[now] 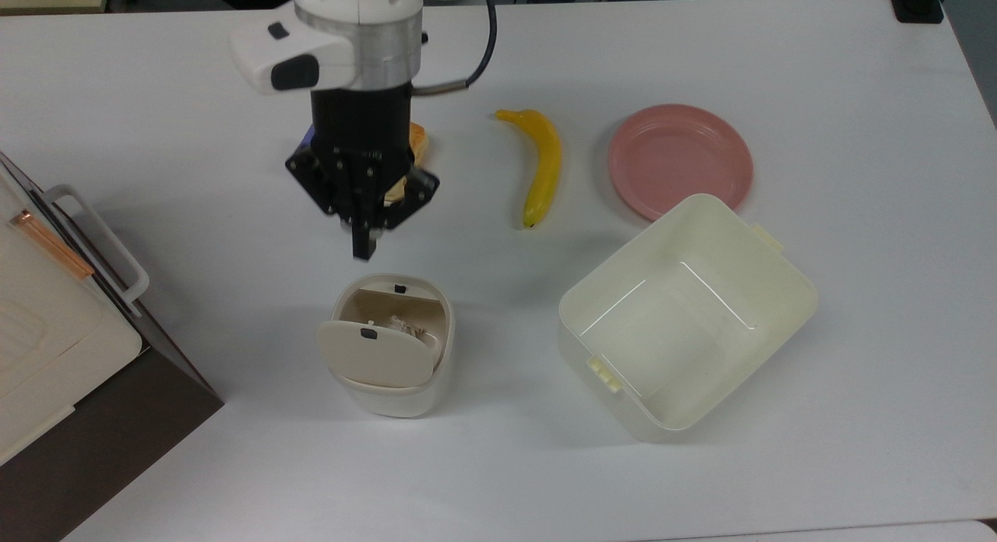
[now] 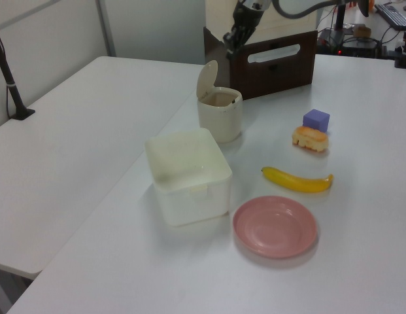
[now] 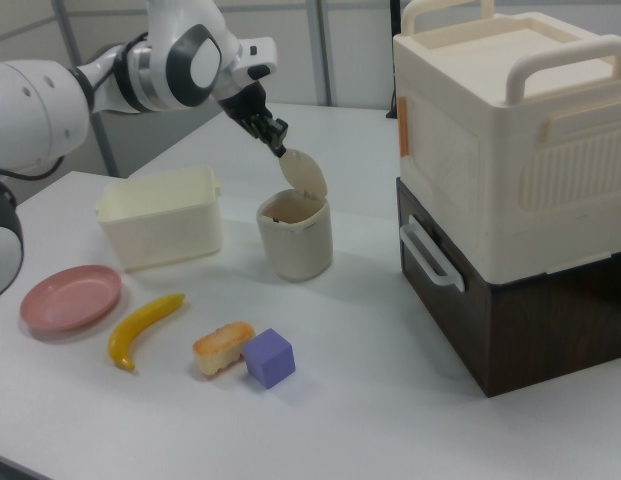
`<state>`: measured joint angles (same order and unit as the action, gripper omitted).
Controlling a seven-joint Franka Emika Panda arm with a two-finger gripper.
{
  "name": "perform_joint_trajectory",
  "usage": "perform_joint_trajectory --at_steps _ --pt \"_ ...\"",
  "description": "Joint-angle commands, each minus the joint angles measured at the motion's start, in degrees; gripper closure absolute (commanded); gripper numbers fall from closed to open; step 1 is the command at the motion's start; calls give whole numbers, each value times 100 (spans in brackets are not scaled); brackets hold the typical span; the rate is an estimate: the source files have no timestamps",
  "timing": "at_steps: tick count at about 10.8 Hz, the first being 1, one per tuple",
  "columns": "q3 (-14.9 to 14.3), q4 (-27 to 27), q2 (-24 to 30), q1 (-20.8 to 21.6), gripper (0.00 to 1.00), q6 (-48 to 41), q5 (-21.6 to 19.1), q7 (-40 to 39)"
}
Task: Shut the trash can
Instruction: 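Move the gripper over the open lid of the cream trash can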
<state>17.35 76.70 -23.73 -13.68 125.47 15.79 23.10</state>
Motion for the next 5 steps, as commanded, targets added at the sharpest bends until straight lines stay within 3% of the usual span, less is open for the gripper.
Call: perform_joint_trajectory --at_steps 1,3,5 --pt "-56 -322 -158 102 100 485 162 624" --pt "-82 -340 -281 76 100 1108 170 931" --pt "-91 -383 -456 85 100 1382 450 1108"
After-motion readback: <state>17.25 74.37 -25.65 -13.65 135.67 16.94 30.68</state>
